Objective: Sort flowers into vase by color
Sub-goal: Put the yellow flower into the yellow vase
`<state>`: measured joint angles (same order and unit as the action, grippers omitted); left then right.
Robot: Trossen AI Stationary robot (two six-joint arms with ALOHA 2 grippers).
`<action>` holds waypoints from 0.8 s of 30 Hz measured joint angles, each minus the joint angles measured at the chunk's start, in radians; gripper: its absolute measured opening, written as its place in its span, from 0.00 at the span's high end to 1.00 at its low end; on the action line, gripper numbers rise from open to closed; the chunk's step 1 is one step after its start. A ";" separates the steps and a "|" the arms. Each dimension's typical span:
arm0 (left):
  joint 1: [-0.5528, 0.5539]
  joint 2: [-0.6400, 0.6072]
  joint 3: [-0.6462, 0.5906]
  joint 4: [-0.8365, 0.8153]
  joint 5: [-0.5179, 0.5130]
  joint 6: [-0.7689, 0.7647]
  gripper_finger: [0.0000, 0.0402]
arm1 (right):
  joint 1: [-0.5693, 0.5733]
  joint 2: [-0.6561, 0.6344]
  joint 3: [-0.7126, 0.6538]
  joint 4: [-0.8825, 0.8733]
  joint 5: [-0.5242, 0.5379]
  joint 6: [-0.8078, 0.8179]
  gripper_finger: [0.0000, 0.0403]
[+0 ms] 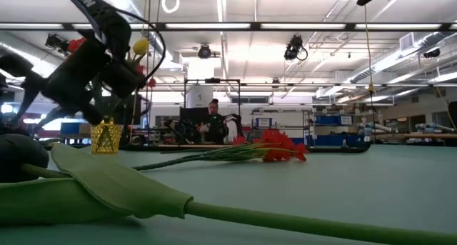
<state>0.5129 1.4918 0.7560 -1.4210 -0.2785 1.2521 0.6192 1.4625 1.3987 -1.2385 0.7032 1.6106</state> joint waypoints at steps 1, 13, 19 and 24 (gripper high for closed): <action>0.001 0.000 -0.015 0.010 -0.020 0.000 0.63 | 0.003 0.009 0.000 0.000 0.004 0.010 0.56; 0.046 -0.001 -0.010 0.161 -0.065 0.098 0.63 | 0.034 0.041 0.000 0.027 0.028 0.048 0.56; 0.101 0.011 -0.010 0.120 -0.041 0.172 0.63 | 0.047 0.041 0.000 0.034 0.023 0.048 0.56; 0.129 0.068 -0.024 0.115 -0.040 0.197 0.63 | 0.062 0.041 0.000 0.032 0.036 0.056 0.56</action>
<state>0.6417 1.5601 0.7320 -1.3058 -0.3187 1.4487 0.6809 1.5036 1.3987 -1.2064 0.7390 1.6661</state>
